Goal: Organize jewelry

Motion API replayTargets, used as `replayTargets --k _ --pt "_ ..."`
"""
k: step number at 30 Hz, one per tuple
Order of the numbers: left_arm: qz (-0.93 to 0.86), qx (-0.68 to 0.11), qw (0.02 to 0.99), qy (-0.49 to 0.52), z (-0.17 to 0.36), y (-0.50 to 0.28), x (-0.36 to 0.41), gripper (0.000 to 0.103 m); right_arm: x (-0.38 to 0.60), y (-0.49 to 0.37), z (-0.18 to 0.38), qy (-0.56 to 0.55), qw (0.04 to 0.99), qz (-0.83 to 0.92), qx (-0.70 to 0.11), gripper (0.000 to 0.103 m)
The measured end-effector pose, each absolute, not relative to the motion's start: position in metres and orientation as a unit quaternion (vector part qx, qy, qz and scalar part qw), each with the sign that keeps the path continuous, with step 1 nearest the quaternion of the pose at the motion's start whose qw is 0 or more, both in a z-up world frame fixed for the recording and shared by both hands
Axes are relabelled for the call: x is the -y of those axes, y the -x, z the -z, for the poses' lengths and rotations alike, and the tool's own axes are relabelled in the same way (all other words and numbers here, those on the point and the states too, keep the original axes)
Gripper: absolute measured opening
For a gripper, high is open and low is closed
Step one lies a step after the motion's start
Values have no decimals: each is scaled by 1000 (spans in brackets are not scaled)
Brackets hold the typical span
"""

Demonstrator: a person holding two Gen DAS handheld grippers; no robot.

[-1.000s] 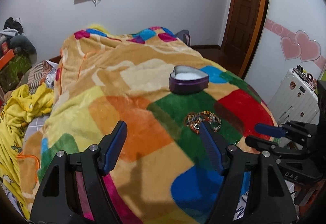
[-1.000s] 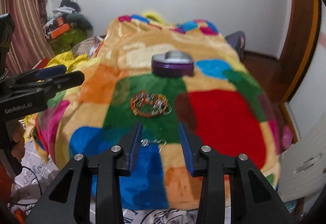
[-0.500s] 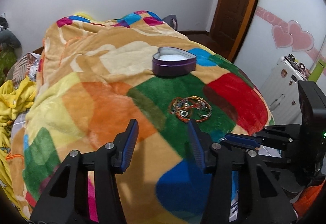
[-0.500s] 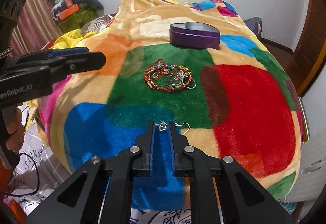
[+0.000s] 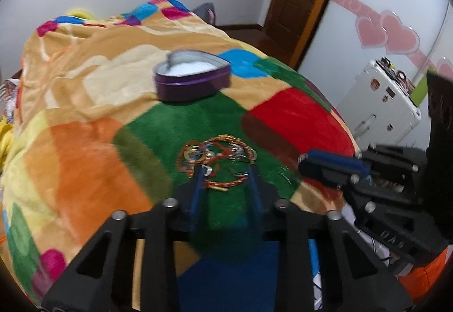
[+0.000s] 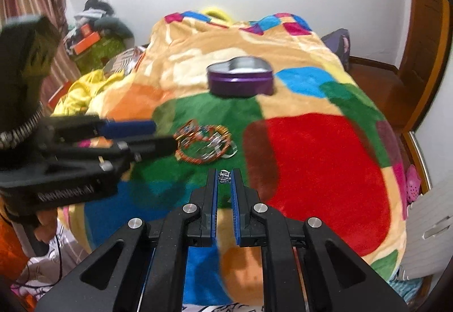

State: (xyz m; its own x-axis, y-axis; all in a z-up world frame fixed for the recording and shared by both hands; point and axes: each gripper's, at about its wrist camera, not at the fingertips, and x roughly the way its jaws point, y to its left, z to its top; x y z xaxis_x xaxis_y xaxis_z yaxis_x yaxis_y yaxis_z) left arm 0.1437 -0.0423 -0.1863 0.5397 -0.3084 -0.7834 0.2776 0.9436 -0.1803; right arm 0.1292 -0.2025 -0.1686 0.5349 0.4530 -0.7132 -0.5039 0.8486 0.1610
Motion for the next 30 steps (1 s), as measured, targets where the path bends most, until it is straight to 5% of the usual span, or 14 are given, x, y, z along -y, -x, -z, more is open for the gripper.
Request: replayTargets --k 30 --pt "167 -456 873 47 190 -163 44 21 223 -152 151 17 896 -252 -366 8"
